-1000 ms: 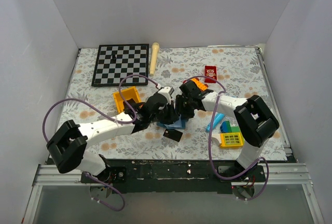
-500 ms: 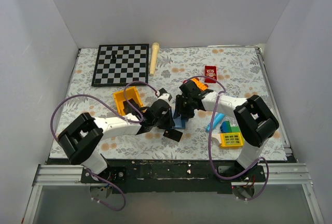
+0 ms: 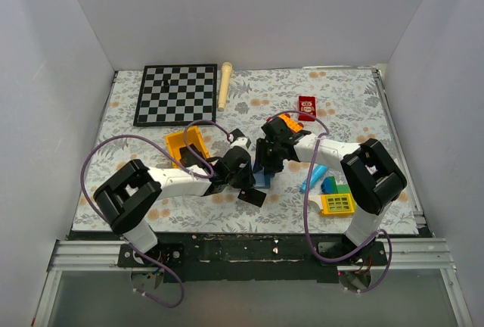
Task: Put the credit cards into the card holder
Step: Open the card holder at the center of the board.
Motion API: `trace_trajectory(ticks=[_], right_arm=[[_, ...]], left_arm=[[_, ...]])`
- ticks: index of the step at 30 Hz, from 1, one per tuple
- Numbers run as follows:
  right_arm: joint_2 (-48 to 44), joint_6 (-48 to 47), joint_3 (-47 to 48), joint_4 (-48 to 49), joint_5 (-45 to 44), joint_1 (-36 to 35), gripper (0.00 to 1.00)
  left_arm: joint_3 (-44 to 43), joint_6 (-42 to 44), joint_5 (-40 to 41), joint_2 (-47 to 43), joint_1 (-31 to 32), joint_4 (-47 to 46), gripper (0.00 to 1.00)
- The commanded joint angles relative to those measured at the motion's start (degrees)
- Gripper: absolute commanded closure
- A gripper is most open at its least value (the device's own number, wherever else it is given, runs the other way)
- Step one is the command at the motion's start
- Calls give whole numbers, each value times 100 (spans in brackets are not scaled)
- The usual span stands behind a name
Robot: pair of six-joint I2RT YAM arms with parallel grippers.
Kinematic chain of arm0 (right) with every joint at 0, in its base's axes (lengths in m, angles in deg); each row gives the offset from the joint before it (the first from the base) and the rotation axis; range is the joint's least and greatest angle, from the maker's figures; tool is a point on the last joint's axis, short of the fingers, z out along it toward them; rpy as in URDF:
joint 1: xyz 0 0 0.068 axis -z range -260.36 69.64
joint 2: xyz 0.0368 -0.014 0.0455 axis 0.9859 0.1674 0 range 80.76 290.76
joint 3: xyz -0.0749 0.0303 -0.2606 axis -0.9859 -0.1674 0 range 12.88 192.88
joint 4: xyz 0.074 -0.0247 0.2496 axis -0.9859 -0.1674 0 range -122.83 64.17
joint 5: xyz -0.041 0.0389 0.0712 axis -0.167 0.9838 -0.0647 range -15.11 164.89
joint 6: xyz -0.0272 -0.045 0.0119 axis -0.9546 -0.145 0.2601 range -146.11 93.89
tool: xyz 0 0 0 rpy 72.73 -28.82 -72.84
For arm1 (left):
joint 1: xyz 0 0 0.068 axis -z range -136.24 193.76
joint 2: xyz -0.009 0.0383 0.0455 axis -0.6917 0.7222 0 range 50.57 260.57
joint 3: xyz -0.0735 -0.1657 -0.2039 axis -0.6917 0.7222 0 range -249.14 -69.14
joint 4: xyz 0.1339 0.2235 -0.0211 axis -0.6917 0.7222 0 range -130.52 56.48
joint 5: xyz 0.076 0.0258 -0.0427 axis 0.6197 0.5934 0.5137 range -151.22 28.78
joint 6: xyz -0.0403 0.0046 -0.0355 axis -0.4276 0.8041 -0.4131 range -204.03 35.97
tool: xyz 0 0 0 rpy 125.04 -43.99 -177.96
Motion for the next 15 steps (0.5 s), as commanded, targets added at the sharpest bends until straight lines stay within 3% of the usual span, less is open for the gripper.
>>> trace_trajectory(ticks=[1, 15], right_arm=[[692, -48, -389, -408, -150, -126, 48], [491, 13, -529, -390, -335, -126, 48]], left_arm=[[-165, -105, 484, 65, -22, 117, 100], [265, -70, 740, -260, -435, 468, 100]])
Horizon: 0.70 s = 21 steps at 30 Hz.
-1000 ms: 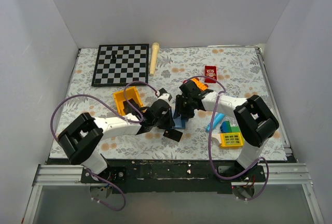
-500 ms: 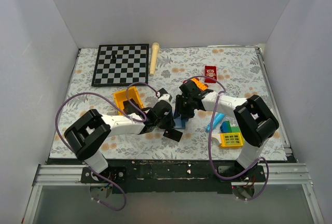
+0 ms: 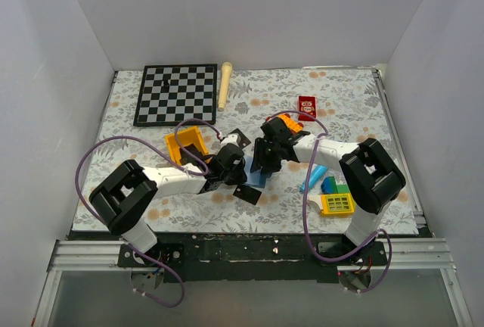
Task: Put the credit cards into the card holder
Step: Open the card holder at the center of the board.
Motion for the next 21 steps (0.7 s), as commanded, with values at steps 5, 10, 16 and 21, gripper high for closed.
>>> trace_trajectory(ticks=[5, 10, 16, 21], right_arm=[[200, -83, -499, -670, -534, -115, 51], [288, -83, -429, -820, -534, -115, 60], [200, -13, -472, -855, -789, -115, 83], [-273, -4, -411, -1083, -1043, -115, 98]], left_arm=[[189, 24, 265, -139, -114, 256, 100], [250, -11, 405, -244, -131, 370, 100], [435, -29, 450, -446, -219, 379, 100], [470, -64, 344, -368, -219, 309, 100]])
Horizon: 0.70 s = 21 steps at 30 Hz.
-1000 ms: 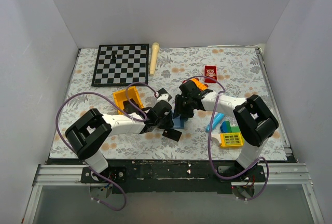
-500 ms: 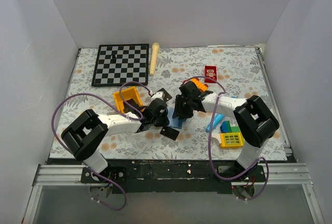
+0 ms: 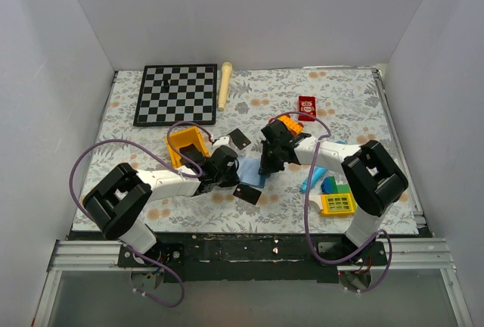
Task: Put the credit cards into the card holder
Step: Open the card holder at the center of the board.
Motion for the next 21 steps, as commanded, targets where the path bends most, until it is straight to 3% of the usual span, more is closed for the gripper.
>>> trace_trajectory(ticks=[1, 13, 21], right_arm=[[-246, -133, -225, -1042, -598, -67, 98], [-1503, -247, 136, -1421, -1091, -75, 97], [-1047, -177, 31, -1263, -924, -75, 99]], left_arm=[[92, -3, 163, -33, -29, 222, 100], [13, 24, 101, 81, -38, 195, 100], [4, 24, 110, 38, -38, 239, 100]])
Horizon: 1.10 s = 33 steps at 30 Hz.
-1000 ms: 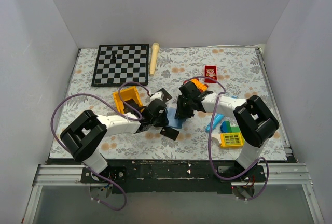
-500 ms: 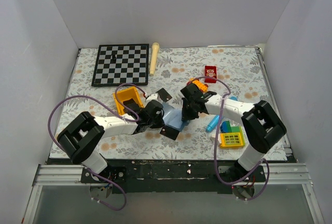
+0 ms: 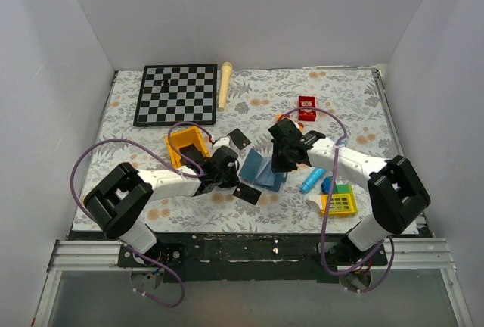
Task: Put the credit cards into the card holder
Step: Open the card holder at the center of the board.
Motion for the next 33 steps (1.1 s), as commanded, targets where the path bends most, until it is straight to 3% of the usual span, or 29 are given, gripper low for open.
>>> trace_trajectory(ticks=[1, 9, 18, 28, 33], right_arm=[[169, 42, -11, 115, 14, -8, 99], [-235, -63, -153, 616, 462, -8, 99], [-78, -195, 533, 133, 726, -8, 99], [423, -125, 858, 274, 1121, -8, 99], [740, -142, 1244, -226, 911, -8, 99]], left_arm=[[-11, 41, 136, -32, -36, 208, 100], [24, 67, 171, -629, -36, 402, 100], [-345, 313, 364, -1807, -36, 902, 100], [-398, 375, 294, -1922, -36, 947, 100], [-327, 375, 268, -1835, -27, 877, 100]])
